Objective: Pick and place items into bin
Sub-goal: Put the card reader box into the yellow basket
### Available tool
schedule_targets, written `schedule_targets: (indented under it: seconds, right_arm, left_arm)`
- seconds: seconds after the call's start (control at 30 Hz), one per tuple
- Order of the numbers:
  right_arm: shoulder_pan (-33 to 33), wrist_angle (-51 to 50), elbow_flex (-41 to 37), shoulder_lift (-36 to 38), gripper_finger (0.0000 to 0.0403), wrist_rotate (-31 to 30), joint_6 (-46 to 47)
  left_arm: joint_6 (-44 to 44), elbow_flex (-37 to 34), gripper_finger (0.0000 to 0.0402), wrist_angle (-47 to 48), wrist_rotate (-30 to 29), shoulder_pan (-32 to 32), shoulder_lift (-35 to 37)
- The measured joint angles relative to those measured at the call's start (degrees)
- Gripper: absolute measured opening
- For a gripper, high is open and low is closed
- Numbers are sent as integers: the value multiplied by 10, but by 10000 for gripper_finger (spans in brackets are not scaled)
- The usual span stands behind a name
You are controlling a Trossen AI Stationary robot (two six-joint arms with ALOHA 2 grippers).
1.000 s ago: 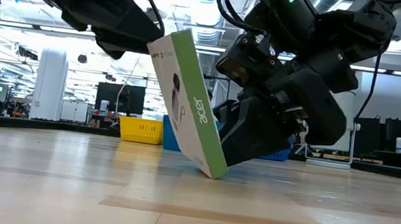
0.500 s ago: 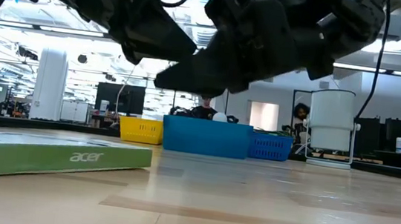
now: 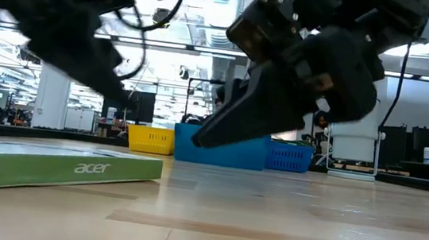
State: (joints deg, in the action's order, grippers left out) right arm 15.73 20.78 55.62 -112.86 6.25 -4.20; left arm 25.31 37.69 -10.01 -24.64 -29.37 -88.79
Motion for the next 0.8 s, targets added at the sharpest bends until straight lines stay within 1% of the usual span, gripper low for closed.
schedule_targets:
  seconds: [0.07, 0.23, 0.37, 0.47, 0.53, 0.63, 0.7, 0.8]
  right_arm:
    - [6, -9, 0, 0, 122, -19, 9]
    - [15, -28, 19, 0, 150, -21, 40]
    - [16, -37, 21, 0, 176, -32, 67]
    - [15, -40, 21, 0, 190, -32, 84]
    - [15, -36, 25, -15, 197, -32, 87]
    - [15, -46, 31, -44, 203, -29, 87]
    - [15, -26, 53, -73, 205, -17, 86]
    - [14, -42, 85, -107, 204, -16, 85]
  left_arm:
    - [35, 0, 130, 37, 0, -17, 0]
    - [117, 0, 130, 89, 4, -55, 1]
    - [182, 0, 130, 157, 37, -77, 1]
    - [221, 0, 130, 206, 49, -90, 1]
    - [230, 0, 130, 218, 55, -98, 1]
    - [227, 0, 130, 212, 71, -103, 1]
    - [227, 1, 130, 210, 76, -105, 1]
    - [225, 1, 130, 207, 83, -105, 0]
